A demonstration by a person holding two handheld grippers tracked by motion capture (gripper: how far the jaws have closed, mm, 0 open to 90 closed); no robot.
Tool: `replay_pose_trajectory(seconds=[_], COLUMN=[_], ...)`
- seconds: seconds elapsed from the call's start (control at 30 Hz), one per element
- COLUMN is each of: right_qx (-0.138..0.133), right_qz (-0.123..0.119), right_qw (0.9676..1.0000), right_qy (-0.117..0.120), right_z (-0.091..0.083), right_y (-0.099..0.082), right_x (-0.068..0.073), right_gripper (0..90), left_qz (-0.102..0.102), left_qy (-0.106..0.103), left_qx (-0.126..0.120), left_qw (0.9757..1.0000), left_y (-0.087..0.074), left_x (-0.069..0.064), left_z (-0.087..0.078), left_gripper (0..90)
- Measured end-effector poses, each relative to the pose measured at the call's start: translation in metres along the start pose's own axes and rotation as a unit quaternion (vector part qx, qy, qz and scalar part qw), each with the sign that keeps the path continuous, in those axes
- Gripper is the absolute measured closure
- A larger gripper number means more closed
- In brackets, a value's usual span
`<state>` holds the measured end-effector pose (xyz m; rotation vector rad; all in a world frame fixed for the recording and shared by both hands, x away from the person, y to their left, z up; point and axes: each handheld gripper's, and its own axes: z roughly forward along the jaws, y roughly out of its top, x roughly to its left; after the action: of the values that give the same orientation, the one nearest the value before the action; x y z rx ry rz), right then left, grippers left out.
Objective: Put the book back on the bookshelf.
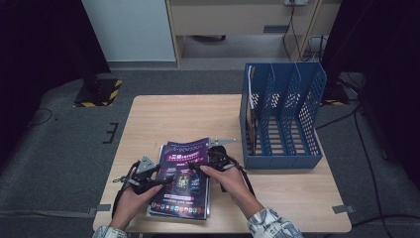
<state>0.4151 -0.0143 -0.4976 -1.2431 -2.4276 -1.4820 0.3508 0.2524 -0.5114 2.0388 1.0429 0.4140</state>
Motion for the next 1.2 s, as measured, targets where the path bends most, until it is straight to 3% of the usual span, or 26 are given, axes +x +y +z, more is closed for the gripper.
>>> replay_pose_trajectory(seconds=[0.53,0.67,0.87,0.97,1.07,1.17,1.2], right_qx=[0.021,0.029,-0.001,-0.009,-0.024,-0.037,-0.037], right_qz=[-0.01,-0.004,0.022,0.021,0.014,-0.018,-0.018], right_qw=[0.9995,0.9989,0.9988,0.9987,0.9988,0.9982,0.9982], right_qy=[-0.021,-0.036,-0.043,-0.046,-0.04,-0.044,-0.044], right_z=[0.023,0.024,0.02,0.017,0.012,0.006,0.006], right_y=[0.008,0.008,0.012,0.013,0.018,0.026,0.026], right_x=[0.008,0.007,0.005,0.004,0.005,0.011,0.011], right_gripper=[29.8,39.0,64.5,70.3,75.5,77.4,77.4], left_qz=[-0.003,-0.003,-0.006,-0.002,-0.001,0.002,0.002], left_qy=[0.004,0.005,0.009,0.007,0.002,-0.003,-0.003], left_qx=[-0.002,-0.001,0.0,0.0,-0.002,-0.001,-0.001], left_qw=[1.0,1.0,0.9999,1.0,1.0,1.0,1.0], left_y=[0.0,0.0,0.002,0.003,0.004,0.006,0.006], left_x=[-0.001,-0.001,-0.003,-0.002,-0.002,-0.004,-0.004], left_z=[0.0,0.0,0.002,0.002,0.003,0.004,0.004], left_gripper=[26.4,26.3,25.3,24.6,23.2,20.9,20.5])
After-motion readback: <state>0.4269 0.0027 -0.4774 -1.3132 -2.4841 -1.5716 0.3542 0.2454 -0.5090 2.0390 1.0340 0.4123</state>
